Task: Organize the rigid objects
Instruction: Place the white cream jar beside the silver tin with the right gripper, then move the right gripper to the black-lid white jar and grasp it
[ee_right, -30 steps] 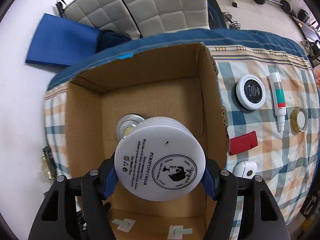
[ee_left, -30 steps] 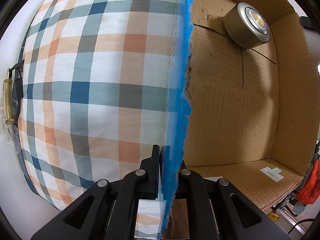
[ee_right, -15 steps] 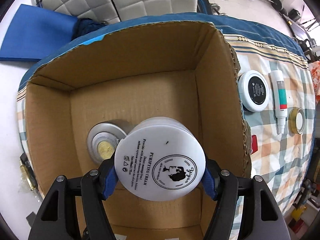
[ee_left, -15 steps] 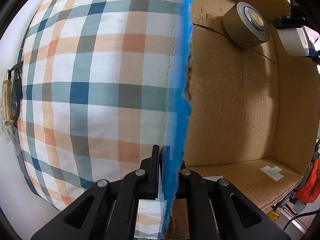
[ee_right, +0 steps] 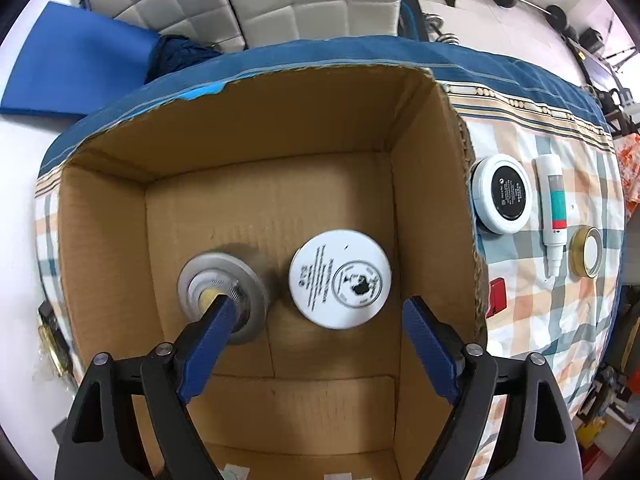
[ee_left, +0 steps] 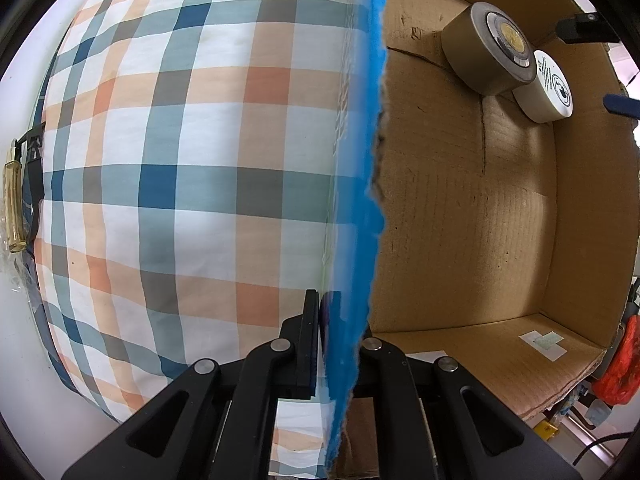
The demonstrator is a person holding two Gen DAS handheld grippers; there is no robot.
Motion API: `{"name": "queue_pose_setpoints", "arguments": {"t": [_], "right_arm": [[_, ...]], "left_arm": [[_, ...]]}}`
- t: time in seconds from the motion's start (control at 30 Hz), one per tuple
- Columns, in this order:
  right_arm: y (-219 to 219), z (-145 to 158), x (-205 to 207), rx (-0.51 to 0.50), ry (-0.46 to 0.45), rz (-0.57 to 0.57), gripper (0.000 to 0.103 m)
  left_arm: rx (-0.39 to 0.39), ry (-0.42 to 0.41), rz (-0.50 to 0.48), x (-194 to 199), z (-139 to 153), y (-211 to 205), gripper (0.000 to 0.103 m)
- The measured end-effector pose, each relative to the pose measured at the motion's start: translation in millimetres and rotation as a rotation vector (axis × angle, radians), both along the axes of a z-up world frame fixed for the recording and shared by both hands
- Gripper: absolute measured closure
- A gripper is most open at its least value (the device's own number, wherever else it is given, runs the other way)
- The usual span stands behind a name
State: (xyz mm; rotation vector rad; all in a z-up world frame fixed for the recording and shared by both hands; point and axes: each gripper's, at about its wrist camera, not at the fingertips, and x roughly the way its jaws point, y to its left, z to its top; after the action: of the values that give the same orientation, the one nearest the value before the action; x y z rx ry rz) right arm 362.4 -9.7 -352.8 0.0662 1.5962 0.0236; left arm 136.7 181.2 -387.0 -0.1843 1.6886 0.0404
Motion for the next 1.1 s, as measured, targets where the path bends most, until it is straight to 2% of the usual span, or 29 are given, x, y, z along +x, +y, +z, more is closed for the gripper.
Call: {"name": "queue_pose_setpoints", "arguments": {"t": [0.17, 0.3, 0.63, 1.1], "right_arm": [[0.6, 8.5, -23.8, 0.031, -0.003, 0.026, 0.000], [2.6, 14.9, -40.3, 0.049, -0.012, 0.043, 0.000], [6.1, 53.8, -78.2, 0.092, -0.065, 0.079, 0.000], [-11.4, 95.2, -114.5, 0.185, -0.102, 0.066, 0.000]], "left_arm": [[0.001, 0.000, 0.000, 1.3, 1.0, 0.0, 0.099], [0.001, -0.001, -0.001, 1.4, 1.5, -0.4, 0.099], [0.004, -0.001, 0.003, 1.3, 1.3, -1.5, 0.099], [0.009, -0.007, 0.003, -2.0, 4.5, -1.3, 0.099]]}}
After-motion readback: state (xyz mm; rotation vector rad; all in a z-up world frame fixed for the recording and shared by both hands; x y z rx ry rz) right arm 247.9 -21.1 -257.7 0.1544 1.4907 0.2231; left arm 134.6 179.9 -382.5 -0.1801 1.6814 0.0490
